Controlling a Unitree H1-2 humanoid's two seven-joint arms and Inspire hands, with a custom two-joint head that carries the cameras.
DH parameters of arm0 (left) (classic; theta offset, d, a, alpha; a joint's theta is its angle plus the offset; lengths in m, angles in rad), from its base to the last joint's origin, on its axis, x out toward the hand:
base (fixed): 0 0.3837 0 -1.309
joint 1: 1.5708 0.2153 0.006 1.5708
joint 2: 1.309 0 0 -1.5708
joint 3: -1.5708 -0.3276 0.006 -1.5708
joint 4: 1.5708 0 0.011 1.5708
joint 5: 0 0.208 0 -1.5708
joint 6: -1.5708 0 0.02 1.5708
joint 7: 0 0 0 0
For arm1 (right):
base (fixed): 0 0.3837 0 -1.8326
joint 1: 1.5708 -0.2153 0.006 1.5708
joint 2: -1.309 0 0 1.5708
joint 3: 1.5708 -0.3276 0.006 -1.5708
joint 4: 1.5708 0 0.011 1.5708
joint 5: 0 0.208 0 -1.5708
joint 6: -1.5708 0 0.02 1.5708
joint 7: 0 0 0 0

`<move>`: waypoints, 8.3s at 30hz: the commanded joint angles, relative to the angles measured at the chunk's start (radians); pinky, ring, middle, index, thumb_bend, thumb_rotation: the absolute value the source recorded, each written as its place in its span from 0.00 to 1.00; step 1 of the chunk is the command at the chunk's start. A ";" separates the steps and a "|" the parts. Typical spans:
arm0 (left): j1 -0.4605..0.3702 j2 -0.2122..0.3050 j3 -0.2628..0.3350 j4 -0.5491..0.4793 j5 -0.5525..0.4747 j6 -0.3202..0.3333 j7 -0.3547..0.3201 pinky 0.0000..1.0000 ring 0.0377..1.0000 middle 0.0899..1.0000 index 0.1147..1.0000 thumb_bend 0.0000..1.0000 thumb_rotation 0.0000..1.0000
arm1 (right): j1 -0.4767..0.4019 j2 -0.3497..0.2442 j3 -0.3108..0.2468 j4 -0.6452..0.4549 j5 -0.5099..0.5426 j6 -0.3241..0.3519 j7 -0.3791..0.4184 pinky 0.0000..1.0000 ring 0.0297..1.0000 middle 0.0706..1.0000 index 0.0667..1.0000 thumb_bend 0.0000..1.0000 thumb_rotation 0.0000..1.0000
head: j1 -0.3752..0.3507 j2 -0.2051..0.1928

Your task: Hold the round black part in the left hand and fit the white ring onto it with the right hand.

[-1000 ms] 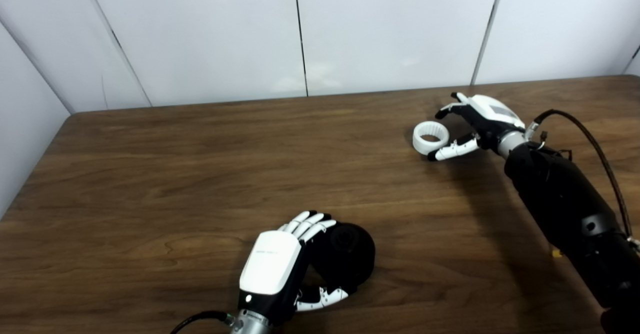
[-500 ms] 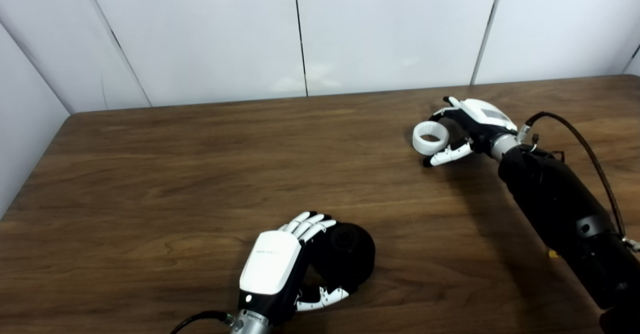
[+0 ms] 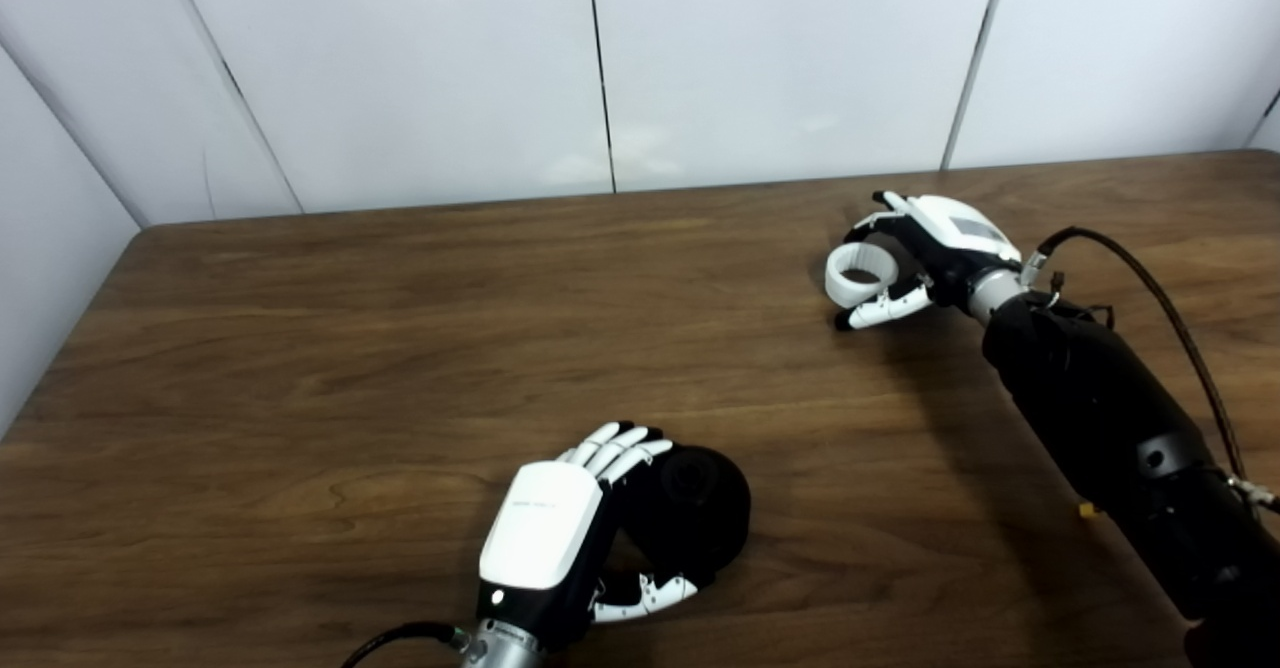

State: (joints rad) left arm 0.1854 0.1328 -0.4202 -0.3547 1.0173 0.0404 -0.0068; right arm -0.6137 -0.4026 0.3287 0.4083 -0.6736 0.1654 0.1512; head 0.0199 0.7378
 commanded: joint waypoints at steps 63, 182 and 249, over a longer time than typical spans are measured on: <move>0.011 -0.012 -0.005 -0.009 -0.008 0.008 -0.021 0.77 0.89 0.85 0.72 0.71 0.43 | -0.038 -0.005 -0.029 0.006 0.005 -0.048 -0.082 0.90 0.98 0.92 0.70 0.77 0.28 | 0.002 0.006; -0.051 -0.013 -0.006 0.070 -0.015 0.014 -0.007 0.74 0.90 0.85 0.73 0.72 0.40 | 0.221 0.005 -0.083 -0.781 0.020 0.014 0.191 0.76 0.90 0.84 0.46 0.52 0.16 | -0.013 -0.008; -0.053 -0.014 -0.005 0.051 -0.017 0.014 -0.023 0.72 0.91 0.86 0.73 0.72 0.41 | 0.402 0.132 0.022 -0.895 0.035 -0.093 0.292 0.78 0.93 0.86 0.46 0.52 0.16 | -0.004 0.004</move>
State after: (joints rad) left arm 0.1276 0.1160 -0.4239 -0.2963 0.9833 0.0440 -0.0092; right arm -0.1672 -0.2815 0.3623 -0.4760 -0.6448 0.0955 0.4582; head 0.0153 0.7409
